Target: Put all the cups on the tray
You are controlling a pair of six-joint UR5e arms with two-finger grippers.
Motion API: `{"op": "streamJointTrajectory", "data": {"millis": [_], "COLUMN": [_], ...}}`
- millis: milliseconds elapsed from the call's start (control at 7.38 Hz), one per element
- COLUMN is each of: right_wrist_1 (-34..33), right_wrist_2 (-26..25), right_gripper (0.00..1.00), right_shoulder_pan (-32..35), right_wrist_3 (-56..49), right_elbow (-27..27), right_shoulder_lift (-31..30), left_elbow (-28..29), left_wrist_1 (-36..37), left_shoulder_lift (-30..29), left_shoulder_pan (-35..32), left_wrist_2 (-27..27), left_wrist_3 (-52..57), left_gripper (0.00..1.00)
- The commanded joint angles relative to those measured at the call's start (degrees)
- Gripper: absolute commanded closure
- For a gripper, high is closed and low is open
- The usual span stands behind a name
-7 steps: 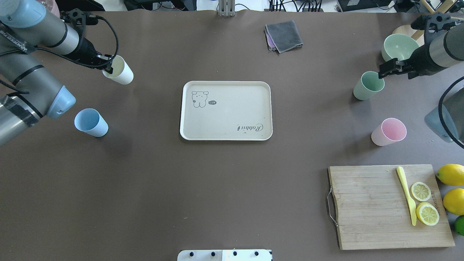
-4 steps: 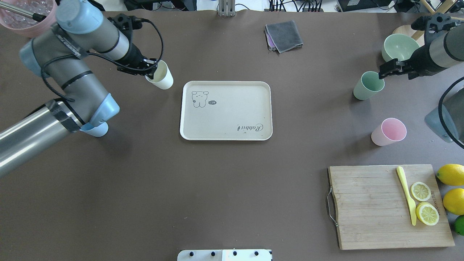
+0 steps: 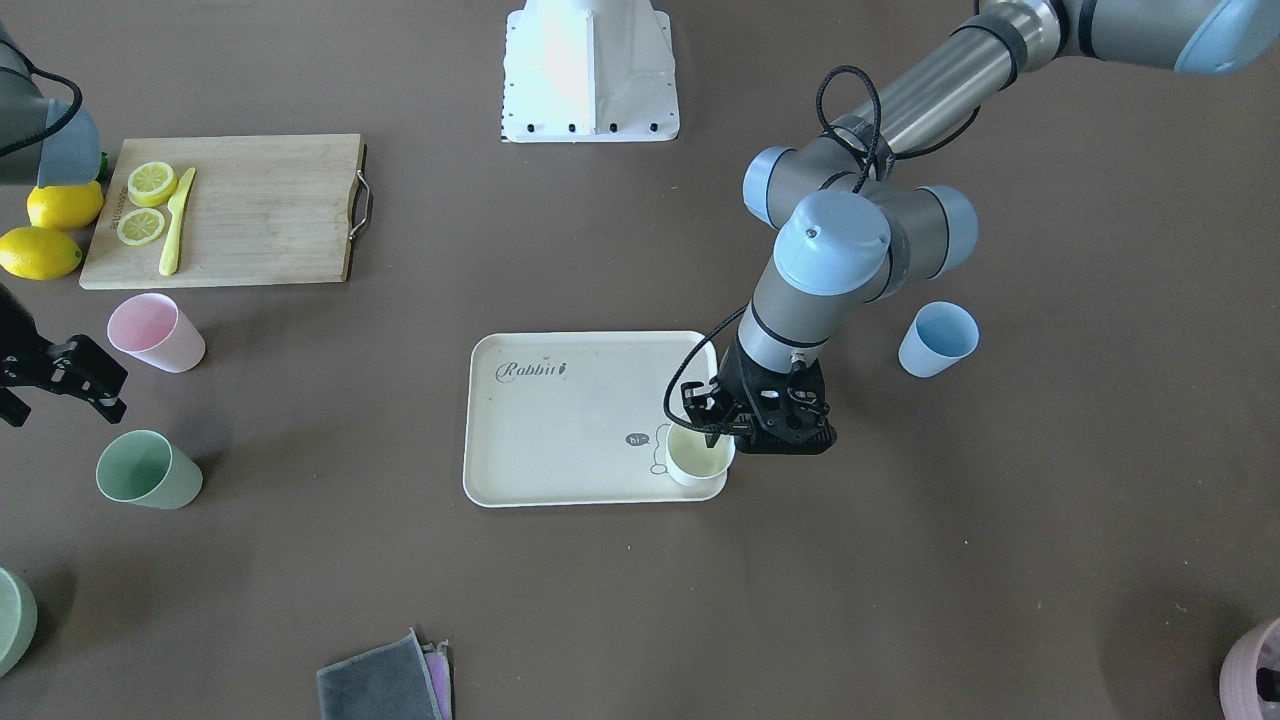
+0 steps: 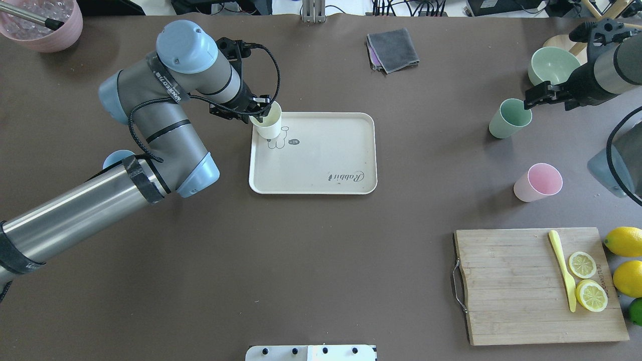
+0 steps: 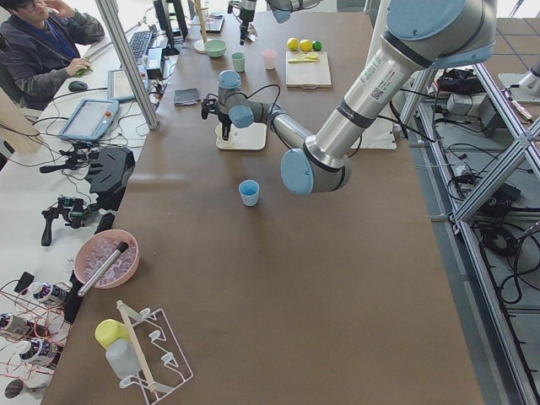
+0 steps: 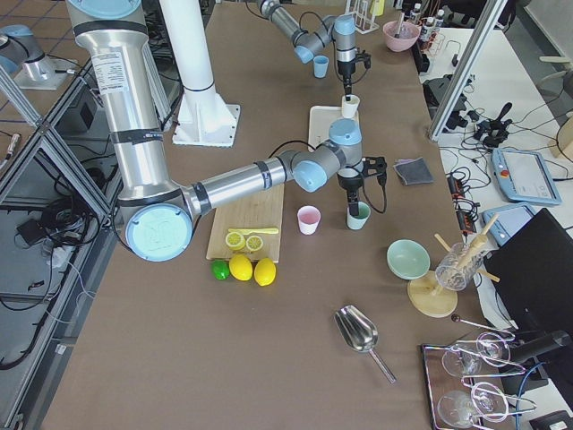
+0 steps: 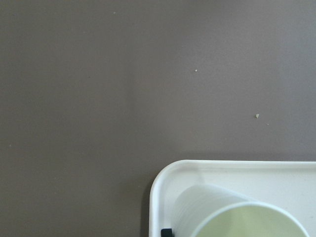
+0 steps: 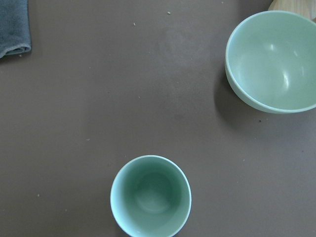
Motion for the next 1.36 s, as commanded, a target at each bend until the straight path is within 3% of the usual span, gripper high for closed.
{"op": "streamJointTrajectory", "data": {"millis": [0, 271, 542, 814, 949, 1220], "right_wrist_1": [0.00, 0.00, 0.00, 0.00, 0.00, 0.00], "right_wrist_2": [0.00, 0.00, 0.00, 0.00, 0.00, 0.00], "right_gripper": [0.00, 0.00, 0.00, 0.00, 0.00, 0.00], "right_shoulder_pan": [-0.03, -0.03, -0.03, -0.03, -0.03, -0.03], "right_wrist_3": [0.01, 0.01, -0.08, -0.08, -0.08, -0.08], "right_elbow": [0.04, -0.05, -0.14, -0.05, -0.05, 0.04], "right_shoulder_lift": [0.00, 0.00, 0.00, 0.00, -0.09, -0.09], "left_elbow": [-2.07, -7.50, -18.12, -24.03, -25.10, -25.12], "left_wrist_1": [0.09, 2.10, 2.29, 1.86, 1.42, -0.52], "left_shoulder_lift": [0.31, 6.34, 20.20, 31.98, 35.87, 38.10], "left_shoulder_pan": [-0.72, -7.37, -12.30, -14.18, -14.18, -13.21], "left_wrist_2": [-0.25, -6.45, -9.64, -11.07, -10.63, -10.36], "left_wrist_3": [0.16, 6.08, 16.37, 28.39, 31.85, 31.27], "left_gripper": [0.02, 0.02, 0.02, 0.02, 0.02, 0.02]}}
